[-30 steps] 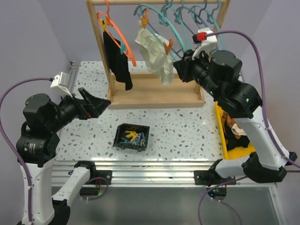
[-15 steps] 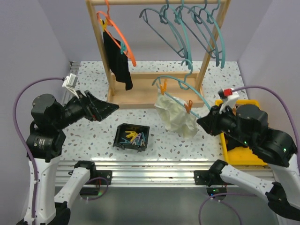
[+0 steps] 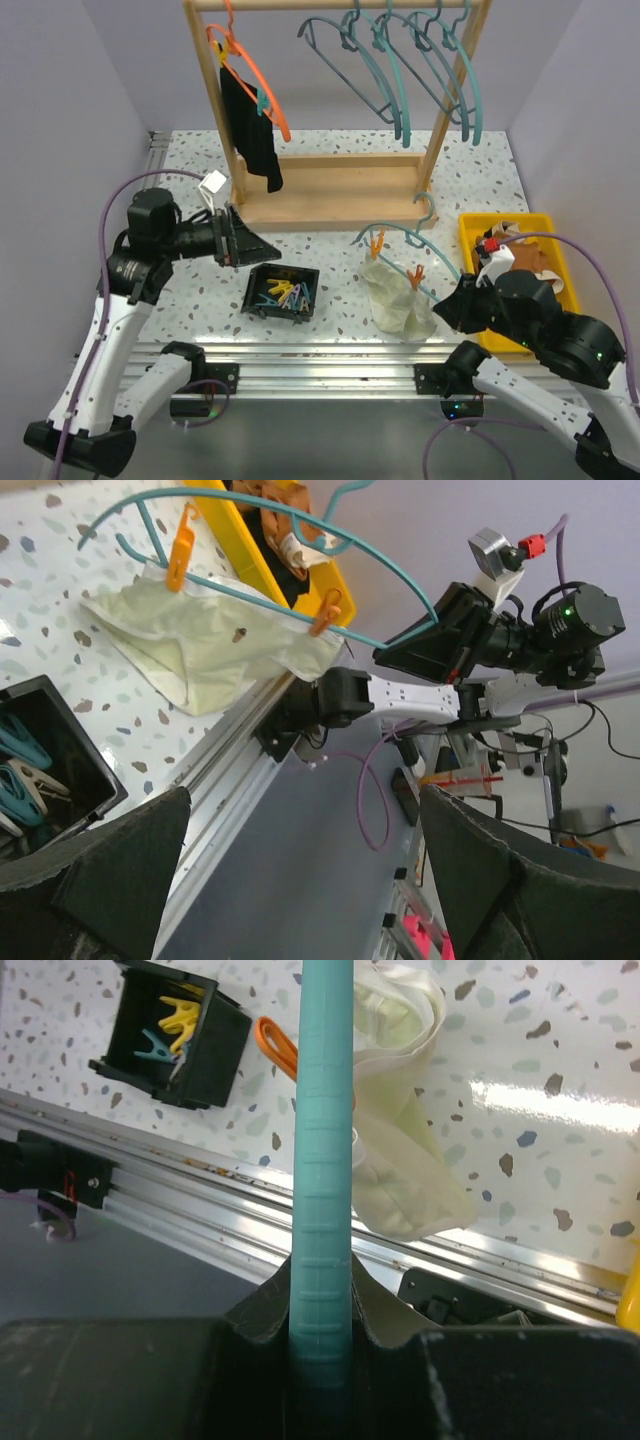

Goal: Remove the underwear clipped to the hanger

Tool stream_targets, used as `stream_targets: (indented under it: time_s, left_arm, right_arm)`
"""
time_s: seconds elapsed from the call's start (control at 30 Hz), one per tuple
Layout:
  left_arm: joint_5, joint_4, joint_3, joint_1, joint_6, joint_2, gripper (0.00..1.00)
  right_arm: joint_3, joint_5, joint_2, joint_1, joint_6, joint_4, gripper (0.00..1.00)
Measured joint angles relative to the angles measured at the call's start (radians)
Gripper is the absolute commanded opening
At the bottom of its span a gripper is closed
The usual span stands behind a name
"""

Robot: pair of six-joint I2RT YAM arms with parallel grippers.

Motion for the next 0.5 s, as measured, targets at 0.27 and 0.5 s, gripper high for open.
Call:
stream_targets:
  time_s: [0.27,0.5]
  left_arm:
    - [0.040,0.150,-0.077,-0.163,-0.041,0.117,1.00]
    - [-0.098,0.346,-0.082,-0.449,-0.158,0.266,1.00]
  right_arm:
    - [-0.139,0.044,-0.016,0.000,0.098,0.040,0.00]
    - [-0.222,0.042,-0.015,0.000,0.136,0.104,0.00]
